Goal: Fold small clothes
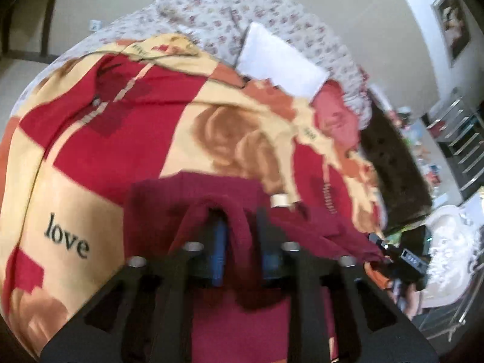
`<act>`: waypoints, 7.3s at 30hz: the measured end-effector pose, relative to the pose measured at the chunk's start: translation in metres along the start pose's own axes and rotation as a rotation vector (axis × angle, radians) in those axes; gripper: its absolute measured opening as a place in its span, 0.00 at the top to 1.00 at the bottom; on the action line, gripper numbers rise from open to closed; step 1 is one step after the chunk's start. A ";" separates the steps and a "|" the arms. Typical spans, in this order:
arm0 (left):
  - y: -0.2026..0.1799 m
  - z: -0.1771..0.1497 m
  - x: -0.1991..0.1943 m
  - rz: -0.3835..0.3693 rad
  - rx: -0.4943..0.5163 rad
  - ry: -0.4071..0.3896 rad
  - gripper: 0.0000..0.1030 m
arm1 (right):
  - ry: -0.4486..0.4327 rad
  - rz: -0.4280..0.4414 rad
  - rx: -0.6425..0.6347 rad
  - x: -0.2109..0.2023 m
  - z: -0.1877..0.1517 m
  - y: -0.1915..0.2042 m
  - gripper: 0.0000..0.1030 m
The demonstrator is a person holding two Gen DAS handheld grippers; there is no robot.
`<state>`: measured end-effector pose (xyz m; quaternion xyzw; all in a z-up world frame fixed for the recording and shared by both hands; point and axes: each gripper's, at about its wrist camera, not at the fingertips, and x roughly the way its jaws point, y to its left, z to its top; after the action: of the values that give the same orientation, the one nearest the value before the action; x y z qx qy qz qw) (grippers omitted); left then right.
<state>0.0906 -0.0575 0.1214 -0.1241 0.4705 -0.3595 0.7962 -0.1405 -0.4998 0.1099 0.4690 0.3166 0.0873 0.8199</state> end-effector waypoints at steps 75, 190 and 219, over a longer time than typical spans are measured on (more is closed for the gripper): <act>0.028 -0.136 -0.002 0.405 0.077 0.048 0.23 | 0.168 -0.373 -0.466 0.067 -0.106 0.137 0.53; -0.112 -0.138 0.009 0.062 0.224 0.056 0.88 | 0.314 -0.153 -0.323 0.169 -0.052 0.119 0.47; -0.163 -0.150 0.066 0.103 0.433 0.134 0.78 | 0.082 -0.429 -0.527 0.002 -0.033 0.106 0.66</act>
<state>-0.0897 -0.1981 0.0861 0.0979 0.4401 -0.4184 0.7885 -0.1425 -0.4180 0.1851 0.1598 0.4075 0.0103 0.8990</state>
